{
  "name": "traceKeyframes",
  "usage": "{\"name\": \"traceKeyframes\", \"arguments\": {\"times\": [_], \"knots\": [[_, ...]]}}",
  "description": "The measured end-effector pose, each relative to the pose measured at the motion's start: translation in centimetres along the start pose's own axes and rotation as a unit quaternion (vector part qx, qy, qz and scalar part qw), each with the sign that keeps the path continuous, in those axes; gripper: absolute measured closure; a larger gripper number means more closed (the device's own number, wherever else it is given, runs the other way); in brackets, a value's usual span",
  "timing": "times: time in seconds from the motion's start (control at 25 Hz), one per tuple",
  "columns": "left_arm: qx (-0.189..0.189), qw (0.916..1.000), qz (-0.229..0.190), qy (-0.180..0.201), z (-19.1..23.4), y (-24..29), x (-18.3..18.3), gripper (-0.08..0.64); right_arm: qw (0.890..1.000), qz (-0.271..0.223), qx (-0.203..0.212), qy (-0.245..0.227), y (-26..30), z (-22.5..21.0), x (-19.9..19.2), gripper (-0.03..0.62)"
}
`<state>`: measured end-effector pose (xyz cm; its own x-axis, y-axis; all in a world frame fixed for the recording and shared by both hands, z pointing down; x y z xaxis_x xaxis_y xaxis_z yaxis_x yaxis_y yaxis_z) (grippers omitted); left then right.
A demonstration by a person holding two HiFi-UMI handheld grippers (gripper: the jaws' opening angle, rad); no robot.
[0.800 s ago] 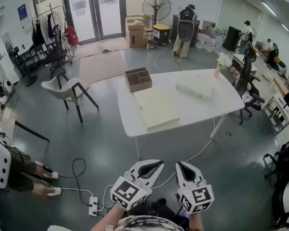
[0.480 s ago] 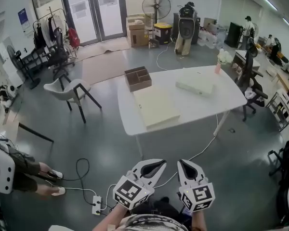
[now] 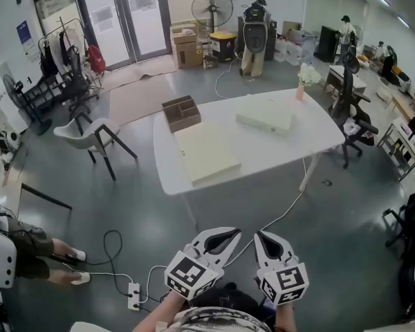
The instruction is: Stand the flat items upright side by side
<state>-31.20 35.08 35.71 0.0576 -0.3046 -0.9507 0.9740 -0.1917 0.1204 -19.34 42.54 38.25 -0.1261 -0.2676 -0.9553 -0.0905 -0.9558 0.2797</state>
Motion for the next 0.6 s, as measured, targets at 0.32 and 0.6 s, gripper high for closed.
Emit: {"name": "traceKeyframes", "arguments": {"times": [0.32,0.6], "knots": [[-0.01,0.9996,0.026,-0.005,-0.8,3.3,-0.8,0.546,1.0,0.004,0.002,0.021,0.1,-3.1,-2.1,0.594],[-0.006,0.9996,0.029,-0.002,2.4,7.1,0.4,0.546,1.0,-0.004,-0.001,0.031,3.3,-6.4,-1.7,0.592]]}}
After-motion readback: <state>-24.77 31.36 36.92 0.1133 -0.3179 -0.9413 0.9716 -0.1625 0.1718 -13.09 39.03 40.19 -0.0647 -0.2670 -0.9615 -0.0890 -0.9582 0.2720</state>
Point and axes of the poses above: the fingertips, and each gripper's own axes: y forward along the fingers, z to its left, x out of its top, the point moved 7 cm from there along -y, backward along the fingers, and after that the axes turned 10 degrees about -y, right-handed, at the moved point
